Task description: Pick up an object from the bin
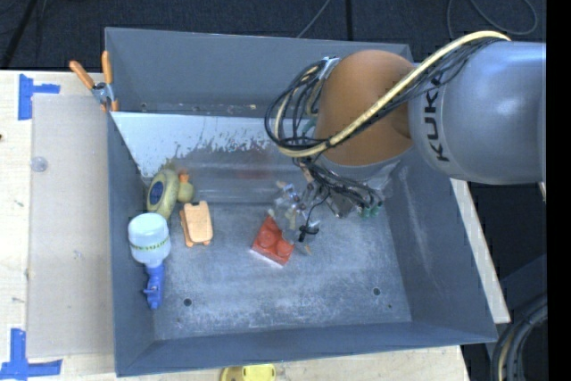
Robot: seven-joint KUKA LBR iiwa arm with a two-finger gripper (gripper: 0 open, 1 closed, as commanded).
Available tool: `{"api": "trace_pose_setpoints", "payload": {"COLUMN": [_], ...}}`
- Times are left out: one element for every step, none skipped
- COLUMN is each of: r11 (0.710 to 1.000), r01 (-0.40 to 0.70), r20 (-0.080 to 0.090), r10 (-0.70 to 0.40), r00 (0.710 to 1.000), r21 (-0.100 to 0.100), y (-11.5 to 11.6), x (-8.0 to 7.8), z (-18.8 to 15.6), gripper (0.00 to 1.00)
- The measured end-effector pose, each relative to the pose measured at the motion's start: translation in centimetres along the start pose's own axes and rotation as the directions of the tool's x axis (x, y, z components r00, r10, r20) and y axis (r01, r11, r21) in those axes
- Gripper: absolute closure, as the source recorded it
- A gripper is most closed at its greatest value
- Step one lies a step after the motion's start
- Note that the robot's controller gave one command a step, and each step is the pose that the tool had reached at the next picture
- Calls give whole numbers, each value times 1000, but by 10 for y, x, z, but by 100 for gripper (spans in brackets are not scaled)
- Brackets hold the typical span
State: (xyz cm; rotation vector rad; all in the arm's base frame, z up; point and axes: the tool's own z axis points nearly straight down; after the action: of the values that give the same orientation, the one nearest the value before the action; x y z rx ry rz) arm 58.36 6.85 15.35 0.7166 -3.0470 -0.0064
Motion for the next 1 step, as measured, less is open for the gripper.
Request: {"api": "trace_pose_setpoints", "payload": {"r11": [1000], "r01": [-4], "r20": [7], "r10": [4], "r00": [1000], "r21": [2], "y": [1], "x": [7], "z": [-10], "gripper": [0]}}
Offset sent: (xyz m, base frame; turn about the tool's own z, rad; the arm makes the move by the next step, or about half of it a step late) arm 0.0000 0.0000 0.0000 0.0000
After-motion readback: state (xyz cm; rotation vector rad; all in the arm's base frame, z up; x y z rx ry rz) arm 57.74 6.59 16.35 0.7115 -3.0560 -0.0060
